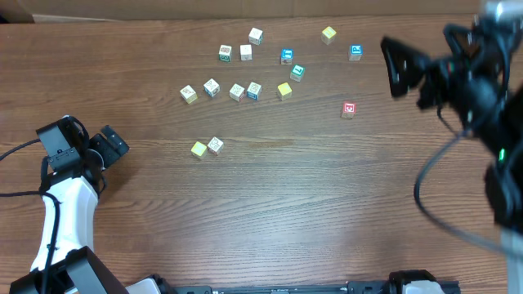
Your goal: Form a circle
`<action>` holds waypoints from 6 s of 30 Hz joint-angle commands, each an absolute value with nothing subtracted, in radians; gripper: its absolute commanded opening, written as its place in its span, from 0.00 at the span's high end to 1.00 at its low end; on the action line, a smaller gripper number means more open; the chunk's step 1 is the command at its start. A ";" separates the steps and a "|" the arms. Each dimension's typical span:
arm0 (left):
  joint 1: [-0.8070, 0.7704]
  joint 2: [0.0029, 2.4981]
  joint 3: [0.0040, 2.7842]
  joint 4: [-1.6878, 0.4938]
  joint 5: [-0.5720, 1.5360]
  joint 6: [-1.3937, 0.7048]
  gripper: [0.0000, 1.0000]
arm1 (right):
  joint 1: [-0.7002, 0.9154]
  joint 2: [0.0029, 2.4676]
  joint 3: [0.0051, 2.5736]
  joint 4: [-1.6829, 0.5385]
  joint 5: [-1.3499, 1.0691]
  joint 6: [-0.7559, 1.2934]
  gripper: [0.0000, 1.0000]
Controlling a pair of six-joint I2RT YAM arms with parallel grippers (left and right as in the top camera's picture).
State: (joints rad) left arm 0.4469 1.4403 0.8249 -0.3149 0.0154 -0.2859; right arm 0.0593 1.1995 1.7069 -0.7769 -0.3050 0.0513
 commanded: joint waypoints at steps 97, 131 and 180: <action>0.450 1.425 0.823 -0.314 0.019 -0.295 0.00 | 0.057 1.845 2.167 -1.030 -0.331 0.053 0.00; 0.450 1.425 0.823 -0.314 0.019 -0.295 0.00 | 0.473 2.387 2.166 -0.868 -0.028 0.472 0.35; 0.451 1.425 0.823 -0.314 0.019 -0.295 0.00 | 0.521 2.358 2.169 -0.863 0.104 0.436 0.82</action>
